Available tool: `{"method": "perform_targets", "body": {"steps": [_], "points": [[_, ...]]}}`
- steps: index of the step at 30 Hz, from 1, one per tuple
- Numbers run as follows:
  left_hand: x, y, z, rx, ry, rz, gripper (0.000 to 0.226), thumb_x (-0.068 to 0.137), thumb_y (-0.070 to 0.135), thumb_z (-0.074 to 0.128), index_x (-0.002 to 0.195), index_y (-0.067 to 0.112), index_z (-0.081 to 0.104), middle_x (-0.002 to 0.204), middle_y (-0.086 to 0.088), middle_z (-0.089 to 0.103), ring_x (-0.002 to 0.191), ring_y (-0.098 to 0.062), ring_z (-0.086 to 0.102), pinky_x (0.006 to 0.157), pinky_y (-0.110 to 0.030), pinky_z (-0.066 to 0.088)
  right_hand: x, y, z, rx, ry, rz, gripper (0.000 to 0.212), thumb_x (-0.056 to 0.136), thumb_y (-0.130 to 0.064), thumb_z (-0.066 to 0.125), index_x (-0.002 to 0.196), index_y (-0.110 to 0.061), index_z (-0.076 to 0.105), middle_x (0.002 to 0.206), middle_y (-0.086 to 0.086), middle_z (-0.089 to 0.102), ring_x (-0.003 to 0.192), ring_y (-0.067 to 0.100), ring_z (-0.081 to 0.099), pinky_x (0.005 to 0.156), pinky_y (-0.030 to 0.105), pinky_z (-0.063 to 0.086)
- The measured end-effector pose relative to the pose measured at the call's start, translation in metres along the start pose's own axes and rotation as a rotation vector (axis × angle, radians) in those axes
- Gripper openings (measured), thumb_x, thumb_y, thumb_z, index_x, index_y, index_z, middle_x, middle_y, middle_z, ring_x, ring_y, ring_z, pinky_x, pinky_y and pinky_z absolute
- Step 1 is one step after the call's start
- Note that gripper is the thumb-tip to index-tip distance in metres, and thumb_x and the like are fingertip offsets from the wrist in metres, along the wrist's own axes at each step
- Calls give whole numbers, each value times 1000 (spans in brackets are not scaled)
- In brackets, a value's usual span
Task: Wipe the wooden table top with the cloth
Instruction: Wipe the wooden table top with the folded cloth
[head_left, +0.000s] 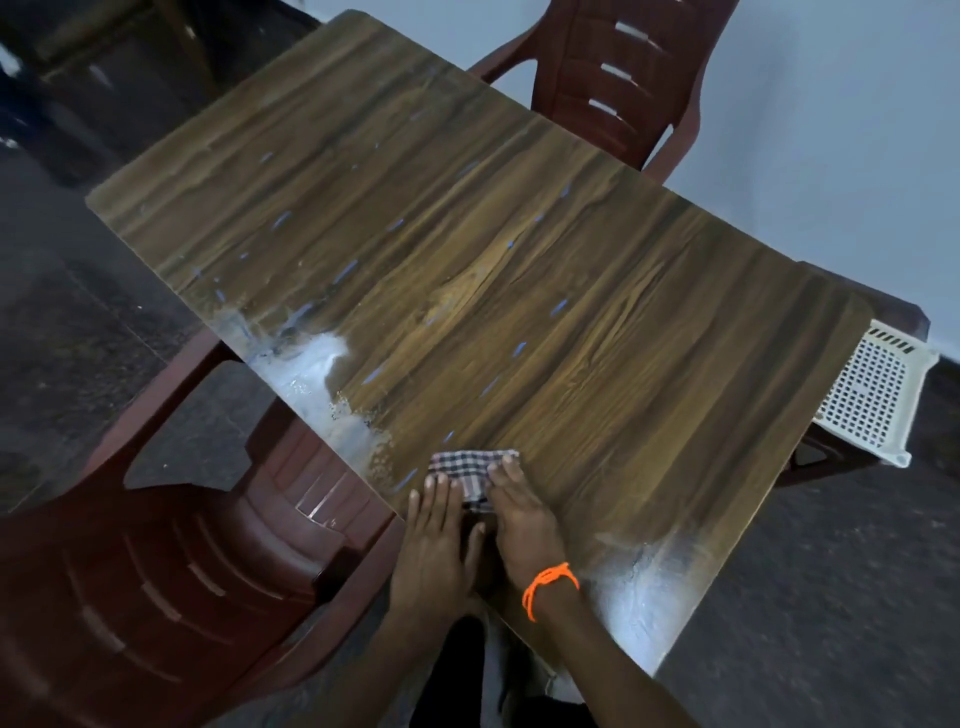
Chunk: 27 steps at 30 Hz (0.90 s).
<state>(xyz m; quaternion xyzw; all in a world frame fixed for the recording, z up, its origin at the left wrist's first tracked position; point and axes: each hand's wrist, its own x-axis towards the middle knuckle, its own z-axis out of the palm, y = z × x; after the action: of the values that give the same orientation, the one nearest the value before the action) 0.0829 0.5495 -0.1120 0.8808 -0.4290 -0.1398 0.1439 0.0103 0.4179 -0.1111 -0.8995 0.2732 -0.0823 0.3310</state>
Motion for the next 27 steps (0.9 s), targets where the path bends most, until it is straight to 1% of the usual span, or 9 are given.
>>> {"method": "perform_targets", "body": {"steps": [3, 7, 10, 14, 16, 18, 20, 24, 27], "points": [[-39, -20, -5, 31, 5, 22, 64, 101, 42, 42, 145, -4, 49, 156, -21, 41, 149, -37, 32, 122, -52, 24, -28, -13, 17, -19, -72, -109, 41, 83, -10, 43, 118, -4, 63, 134, 8, 56, 136, 22, 37, 108, 32, 35], [-78, -17, 0, 23, -43, 95, 66, 96, 48, 52, 144, 3, 54, 154, -14, 46, 145, -35, 41, 118, -49, 22, -71, 1, 14, -37, -105, -155, 40, 84, -16, 44, 119, -7, 62, 136, 4, 54, 137, 19, 35, 110, 33, 33], [-74, -1, 6, 4, -57, 138, 68, 97, 51, 54, 147, 5, 51, 157, -13, 42, 149, -31, 36, 121, -48, 19, -77, 16, 2, -44, -18, -97, 41, 80, -5, 53, 120, -7, 61, 134, 6, 56, 135, 18, 38, 108, 34, 35], [-33, 9, 7, -19, -56, 113, 68, 104, 52, 42, 153, 5, 41, 163, -12, 29, 155, -26, 22, 126, -44, 10, -44, 17, -6, -32, 101, 78, 58, 64, 21, 62, 117, -3, 63, 132, 14, 56, 127, 27, 48, 109, 22, 28], [-9, -5, 1, -57, -42, 129, 67, 103, 52, 43, 152, 6, 43, 162, -13, 35, 155, -25, 23, 126, -44, 10, -18, 11, 1, -27, 118, 120, 60, 62, 25, 62, 117, 1, 63, 132, 17, 55, 124, 32, 51, 108, 21, 27], [13, -29, -10, -72, 22, 139, 64, 100, 49, 52, 147, 5, 51, 156, -15, 45, 151, -28, 32, 126, -45, 13, 7, -3, 11, -16, 121, 103, 58, 65, 24, 60, 118, 3, 62, 132, 19, 54, 125, 35, 49, 109, 23, 26], [21, -58, -19, -105, 33, 105, 62, 97, 44, 59, 144, 4, 54, 152, -17, 49, 149, -32, 36, 126, -50, 18, 25, -20, 28, -17, 74, 72, 51, 70, 21, 59, 119, 5, 60, 131, 21, 55, 126, 38, 46, 110, 24, 23], [2, -104, -34, -179, -14, 55, 67, 95, 50, 51, 145, 4, 53, 153, -16, 48, 148, -35, 36, 123, -50, 13, 29, -59, 47, -16, 6, -53, 37, 79, 6, 51, 114, 4, 63, 129, 17, 58, 127, 34, 46, 109, 29, 30], [-25, -117, -36, -147, -53, 114, 68, 98, 53, 49, 146, 5, 52, 155, -13, 47, 150, -32, 34, 122, -51, 16, 3, -66, 49, -13, -8, -122, 41, 79, 4, 60, 119, -2, 61, 137, 6, 50, 131, 23, 43, 108, 29, 33]]}}
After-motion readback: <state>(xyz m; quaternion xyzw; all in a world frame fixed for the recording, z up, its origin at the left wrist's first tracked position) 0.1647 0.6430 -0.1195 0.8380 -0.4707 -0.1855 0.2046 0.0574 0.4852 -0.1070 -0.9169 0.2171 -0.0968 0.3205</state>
